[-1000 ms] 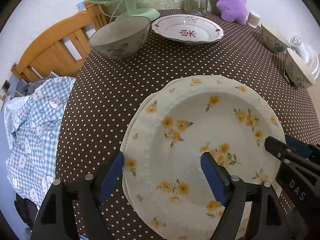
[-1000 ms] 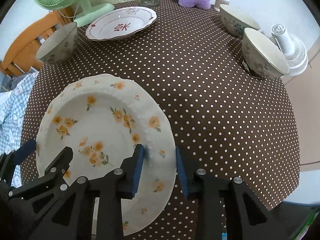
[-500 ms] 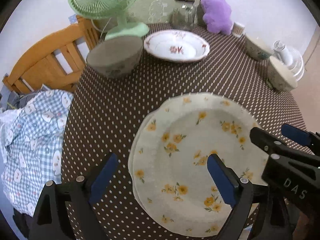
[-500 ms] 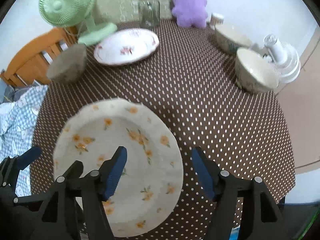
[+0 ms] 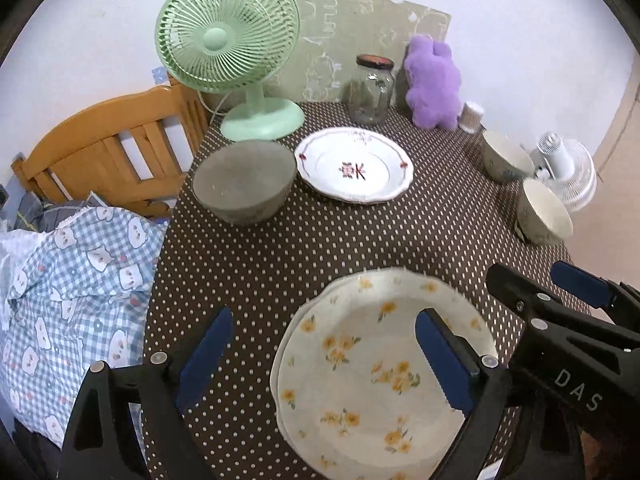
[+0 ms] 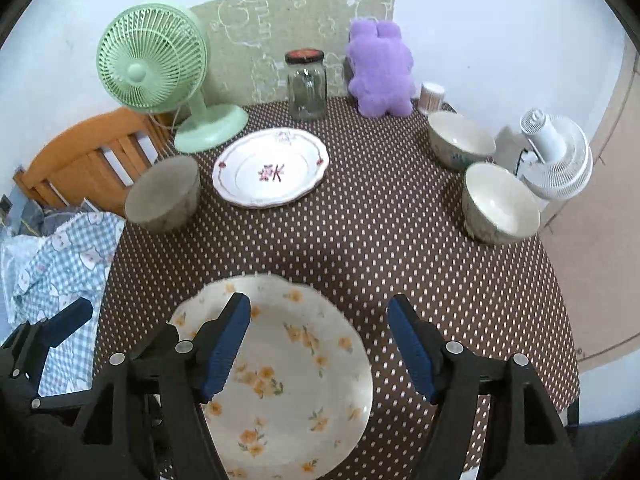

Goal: Organize plates and bowls
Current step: 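Move both tools to the white plate with red rim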

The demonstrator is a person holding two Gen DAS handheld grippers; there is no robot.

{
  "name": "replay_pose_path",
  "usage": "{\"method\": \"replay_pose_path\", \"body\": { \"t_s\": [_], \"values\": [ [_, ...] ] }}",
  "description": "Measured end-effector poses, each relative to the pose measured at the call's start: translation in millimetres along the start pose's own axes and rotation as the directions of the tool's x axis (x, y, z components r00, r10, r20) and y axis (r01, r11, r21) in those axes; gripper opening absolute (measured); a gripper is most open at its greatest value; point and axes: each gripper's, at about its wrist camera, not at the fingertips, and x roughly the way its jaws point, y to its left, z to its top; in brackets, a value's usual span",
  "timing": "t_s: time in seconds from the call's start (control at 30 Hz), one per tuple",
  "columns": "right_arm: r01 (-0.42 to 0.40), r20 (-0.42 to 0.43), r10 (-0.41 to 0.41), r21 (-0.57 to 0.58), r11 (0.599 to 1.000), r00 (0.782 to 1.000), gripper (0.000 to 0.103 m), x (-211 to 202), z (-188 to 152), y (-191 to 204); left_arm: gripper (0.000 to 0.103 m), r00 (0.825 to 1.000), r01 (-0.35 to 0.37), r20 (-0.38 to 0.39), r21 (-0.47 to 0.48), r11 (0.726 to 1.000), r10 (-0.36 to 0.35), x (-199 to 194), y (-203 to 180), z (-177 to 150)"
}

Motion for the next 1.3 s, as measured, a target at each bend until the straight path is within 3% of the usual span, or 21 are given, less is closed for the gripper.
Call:
{"method": "replay_pose_path", "body": {
  "t_s": [0.4, 0.73, 1.0, 1.3],
  "values": [
    [-0.093, 0.001, 0.094, -0.088, 0.992, 0.996, 0.074, 45.1, 62.9, -20.0, 0.094, 0.994, -0.103, 0.026, -0.155, 0.983, 0.108, 31.1, -18.2, 41.4],
    [-0.170, -0.020, 0.169, -0.116, 0.979, 0.985, 0.074, 100.8, 102.8, -37.5, 0.092, 0.981, -0.192, -0.003, -0.229, 0.954, 0.196, 73.1, -29.7, 66.6],
    [-0.186, -0.048, 0.182, -0.100, 0.978, 0.982, 0.074, 149.5, 125.3, -38.2, 0.088, 0.973, -0.230, -0.060, -0.305, 0.924, 0.223, 113.2, -29.3, 81.7],
    [-0.186, -0.109, 0.177, -0.085, 0.979, 0.978, 0.073, 201.2, 134.0, -33.4, 0.082, 0.969, -0.246, -0.101, -0.334, 0.910, 0.225, 159.1, -28.3, 88.0]
  ]
}}
